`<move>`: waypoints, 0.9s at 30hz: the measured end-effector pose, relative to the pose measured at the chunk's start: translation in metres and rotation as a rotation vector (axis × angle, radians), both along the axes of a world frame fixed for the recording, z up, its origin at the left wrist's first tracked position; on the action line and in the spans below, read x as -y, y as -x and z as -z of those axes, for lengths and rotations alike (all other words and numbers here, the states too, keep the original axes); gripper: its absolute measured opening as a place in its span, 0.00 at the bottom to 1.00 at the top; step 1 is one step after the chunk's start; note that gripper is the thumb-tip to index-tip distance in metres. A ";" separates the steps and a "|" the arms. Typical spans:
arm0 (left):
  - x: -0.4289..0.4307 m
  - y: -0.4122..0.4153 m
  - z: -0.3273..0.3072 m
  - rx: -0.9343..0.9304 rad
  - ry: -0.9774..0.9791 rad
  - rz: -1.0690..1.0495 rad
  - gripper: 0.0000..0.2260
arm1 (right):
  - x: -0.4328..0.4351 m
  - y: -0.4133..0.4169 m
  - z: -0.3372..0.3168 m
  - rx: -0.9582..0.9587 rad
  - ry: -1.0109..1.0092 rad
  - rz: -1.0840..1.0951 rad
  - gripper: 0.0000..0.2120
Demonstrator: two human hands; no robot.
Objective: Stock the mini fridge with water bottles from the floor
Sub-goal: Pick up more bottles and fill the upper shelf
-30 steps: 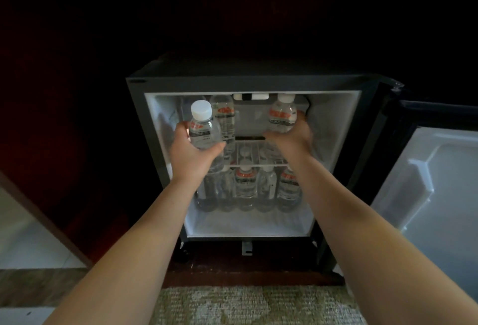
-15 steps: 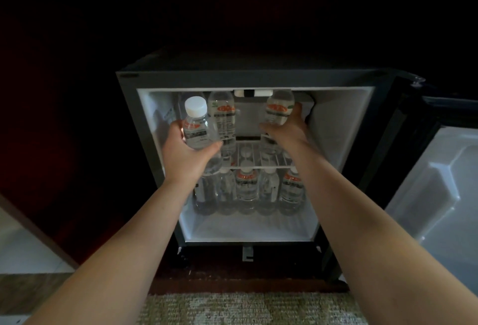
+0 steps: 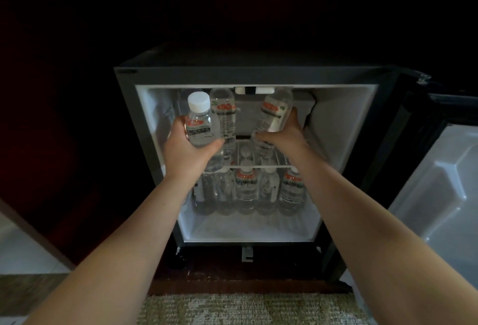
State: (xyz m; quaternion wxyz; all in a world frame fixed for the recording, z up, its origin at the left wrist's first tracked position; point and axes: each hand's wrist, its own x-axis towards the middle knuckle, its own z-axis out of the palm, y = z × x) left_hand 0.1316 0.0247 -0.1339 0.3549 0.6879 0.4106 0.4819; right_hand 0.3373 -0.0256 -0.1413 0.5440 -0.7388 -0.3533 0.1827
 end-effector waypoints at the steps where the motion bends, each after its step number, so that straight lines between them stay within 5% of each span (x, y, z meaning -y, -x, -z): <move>1: 0.000 0.000 0.000 -0.003 -0.001 0.000 0.27 | -0.001 0.001 0.000 -0.019 -0.002 -0.009 0.41; 13: 0.002 0.001 -0.003 -0.021 -0.008 0.028 0.26 | 0.001 0.013 -0.004 0.010 0.075 -0.087 0.26; 27: -0.001 0.003 -0.001 -0.045 -0.048 0.055 0.26 | -0.032 0.022 -0.006 0.052 -0.031 -0.077 0.40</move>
